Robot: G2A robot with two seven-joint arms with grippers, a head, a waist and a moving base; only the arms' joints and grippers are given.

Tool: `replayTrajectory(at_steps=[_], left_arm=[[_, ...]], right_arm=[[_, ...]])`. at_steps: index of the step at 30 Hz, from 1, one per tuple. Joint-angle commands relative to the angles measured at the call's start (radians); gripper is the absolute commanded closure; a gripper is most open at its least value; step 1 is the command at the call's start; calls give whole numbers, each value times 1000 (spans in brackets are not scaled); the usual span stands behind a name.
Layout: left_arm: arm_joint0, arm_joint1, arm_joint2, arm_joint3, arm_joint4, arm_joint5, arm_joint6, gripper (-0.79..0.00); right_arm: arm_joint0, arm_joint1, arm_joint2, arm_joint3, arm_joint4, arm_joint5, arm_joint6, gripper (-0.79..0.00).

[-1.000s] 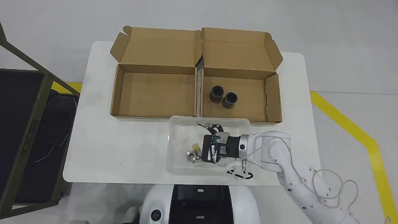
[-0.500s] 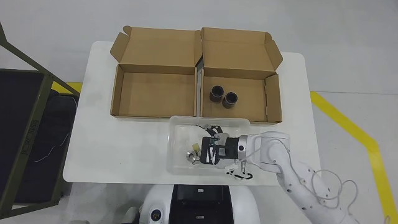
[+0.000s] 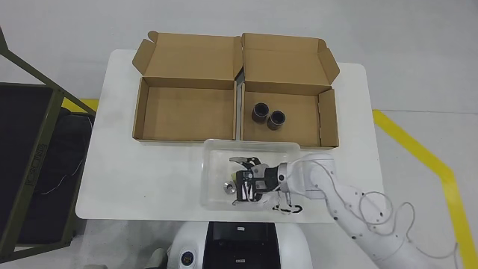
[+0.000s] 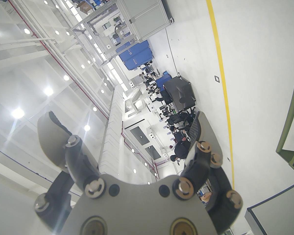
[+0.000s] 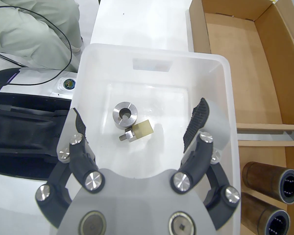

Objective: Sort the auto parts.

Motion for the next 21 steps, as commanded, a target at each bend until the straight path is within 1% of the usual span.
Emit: replayTrajectory(at_steps=[1,2,6,21], left_arm=[[0,0,0,0,0,0,0,-785],[0,0,0,0,0,0,0,-785],[0,0,0,0,0,0,0,-785],[0,0,0,0,0,0,0,-785]], right_arm=[[15,-3,-12,25,-5,3,-11,-782],[21,-5,-16,35,-9,6,-16,-757],[39,-9,-28,65,-18,18,-40,-705],[89,-25,-105,132,-60,-17,-70,-656]])
